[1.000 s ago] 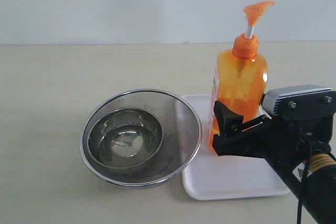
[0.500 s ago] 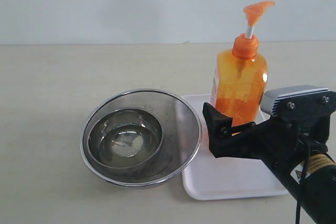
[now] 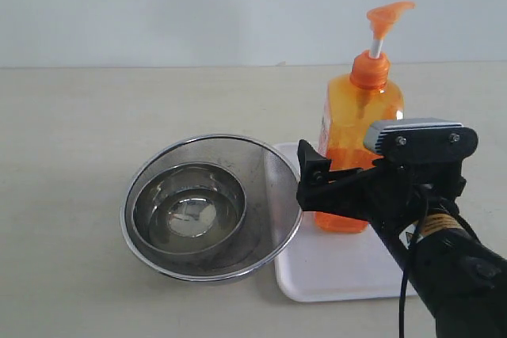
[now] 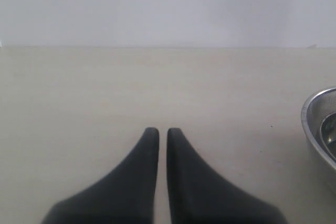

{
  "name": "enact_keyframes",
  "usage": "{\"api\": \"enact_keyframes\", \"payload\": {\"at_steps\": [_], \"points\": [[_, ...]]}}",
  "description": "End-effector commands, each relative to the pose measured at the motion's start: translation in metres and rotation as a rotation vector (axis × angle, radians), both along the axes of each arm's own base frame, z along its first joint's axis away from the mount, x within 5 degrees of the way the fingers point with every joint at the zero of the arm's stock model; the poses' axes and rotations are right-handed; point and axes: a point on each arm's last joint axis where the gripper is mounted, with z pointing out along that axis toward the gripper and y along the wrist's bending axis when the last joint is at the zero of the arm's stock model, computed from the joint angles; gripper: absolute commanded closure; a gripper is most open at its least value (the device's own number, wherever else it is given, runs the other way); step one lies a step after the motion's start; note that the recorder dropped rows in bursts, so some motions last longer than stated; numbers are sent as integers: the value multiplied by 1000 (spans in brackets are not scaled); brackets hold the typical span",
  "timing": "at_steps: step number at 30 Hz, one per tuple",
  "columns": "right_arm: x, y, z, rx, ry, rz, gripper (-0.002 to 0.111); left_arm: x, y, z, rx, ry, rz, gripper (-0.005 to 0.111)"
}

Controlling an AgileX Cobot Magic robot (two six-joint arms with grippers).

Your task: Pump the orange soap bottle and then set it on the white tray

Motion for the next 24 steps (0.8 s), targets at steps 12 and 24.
{"api": "enact_keyframes", "payload": {"at_steps": [12, 24], "points": [[8, -1, -2, -84, -17, -82, 108, 0, 0, -1, -11, -4, 5, 102], [7, 5, 0, -193, -65, 0, 108, 0, 0, -1, -11, -4, 5, 102]]}}
